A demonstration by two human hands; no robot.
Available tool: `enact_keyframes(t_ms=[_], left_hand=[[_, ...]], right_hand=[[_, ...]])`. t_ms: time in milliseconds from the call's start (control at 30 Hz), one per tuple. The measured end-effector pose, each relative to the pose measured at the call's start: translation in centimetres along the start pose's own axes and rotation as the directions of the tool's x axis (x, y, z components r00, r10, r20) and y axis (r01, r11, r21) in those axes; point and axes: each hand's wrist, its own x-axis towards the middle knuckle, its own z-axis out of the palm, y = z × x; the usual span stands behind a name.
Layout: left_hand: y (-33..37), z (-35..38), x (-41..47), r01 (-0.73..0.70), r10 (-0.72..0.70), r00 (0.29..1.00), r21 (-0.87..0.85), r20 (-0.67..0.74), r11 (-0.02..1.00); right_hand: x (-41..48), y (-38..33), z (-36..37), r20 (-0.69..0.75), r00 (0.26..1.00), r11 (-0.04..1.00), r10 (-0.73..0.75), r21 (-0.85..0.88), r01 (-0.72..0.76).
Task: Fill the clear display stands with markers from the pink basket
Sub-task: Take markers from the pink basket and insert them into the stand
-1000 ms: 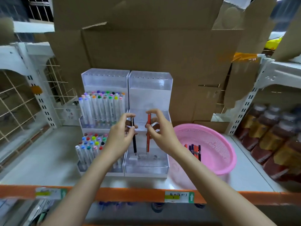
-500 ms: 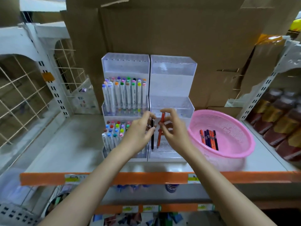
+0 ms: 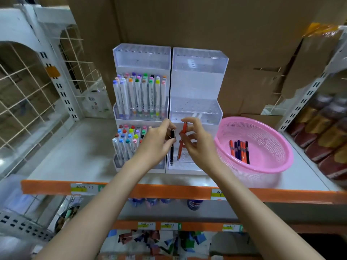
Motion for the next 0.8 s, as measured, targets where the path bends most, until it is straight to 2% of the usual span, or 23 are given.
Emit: enact_keyframes(t_ms=[400, 800], left_hand=[[0.1, 0.8, -1.4, -0.098, 0.091, 0.995, 0.178, 0.048, 0.979], [0.4, 0.4, -1.2, -0.079, 0.054, 0.991, 0.218, 0.118, 0.973]], right_hand=[[-1.0, 0.0, -0.5, 0.03, 0.997, 0.997, -0.066, -0.039, 0.068], [-2.1, -0.2, -0.2, 0.024, 0.997, 0.996, -0.077, -0.041, 0.078]])
